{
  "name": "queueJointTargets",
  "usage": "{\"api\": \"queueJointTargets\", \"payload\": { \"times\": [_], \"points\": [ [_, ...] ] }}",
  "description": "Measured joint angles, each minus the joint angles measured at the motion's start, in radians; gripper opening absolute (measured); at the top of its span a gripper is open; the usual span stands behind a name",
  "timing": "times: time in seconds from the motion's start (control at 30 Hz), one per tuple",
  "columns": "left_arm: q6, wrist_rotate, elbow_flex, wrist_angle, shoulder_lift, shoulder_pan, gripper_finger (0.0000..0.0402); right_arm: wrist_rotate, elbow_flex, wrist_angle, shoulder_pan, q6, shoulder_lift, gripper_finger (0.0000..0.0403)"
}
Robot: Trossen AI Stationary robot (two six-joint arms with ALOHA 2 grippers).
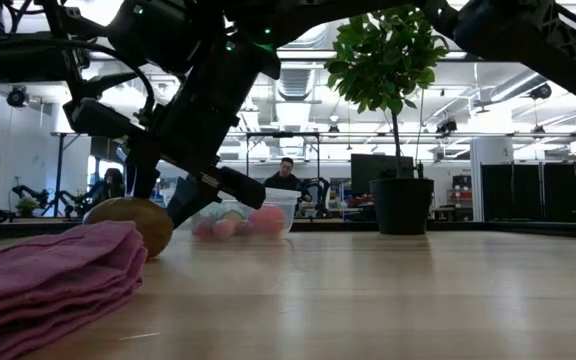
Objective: Pick and placing Produce into tupperware
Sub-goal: Put the peach into the transparent bin
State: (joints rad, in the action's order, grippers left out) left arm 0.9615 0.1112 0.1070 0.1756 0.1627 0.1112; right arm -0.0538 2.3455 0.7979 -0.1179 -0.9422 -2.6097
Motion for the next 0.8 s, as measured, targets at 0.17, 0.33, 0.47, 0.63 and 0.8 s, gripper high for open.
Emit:
{"api": "queueJointTargets", "payload": {
  "times": [0.17,0.33,0.47,0.63,0.8],
  "points": [
    [0.0,0.0,0.0,0.0,0.0,0.0,0.0201,0.001,0.0,-0.002,0.0,0.001,0.011,0.0102],
    [0.0,0.0,0.0,0.0,0.0,0.0,0.0201,0.0,0.001,0.002,-0.001,0.048,0.074,0.011],
    [0.0,0.0,0.0,0.0,0.0,0.0,0.0201,-0.055,0.001,0.04,-0.001,0.109,0.146,0.0115],
    [0.0,0.0,0.0,0.0,0.0,0.0,0.0201,-0.174,0.004,0.153,0.028,0.139,0.226,0.0114],
    [0.0,0.0,0.0,0.0,0.0,0.0,0.0201,-0.195,0.001,0.285,0.103,0.18,0.232,0.0121]
  ]
}}
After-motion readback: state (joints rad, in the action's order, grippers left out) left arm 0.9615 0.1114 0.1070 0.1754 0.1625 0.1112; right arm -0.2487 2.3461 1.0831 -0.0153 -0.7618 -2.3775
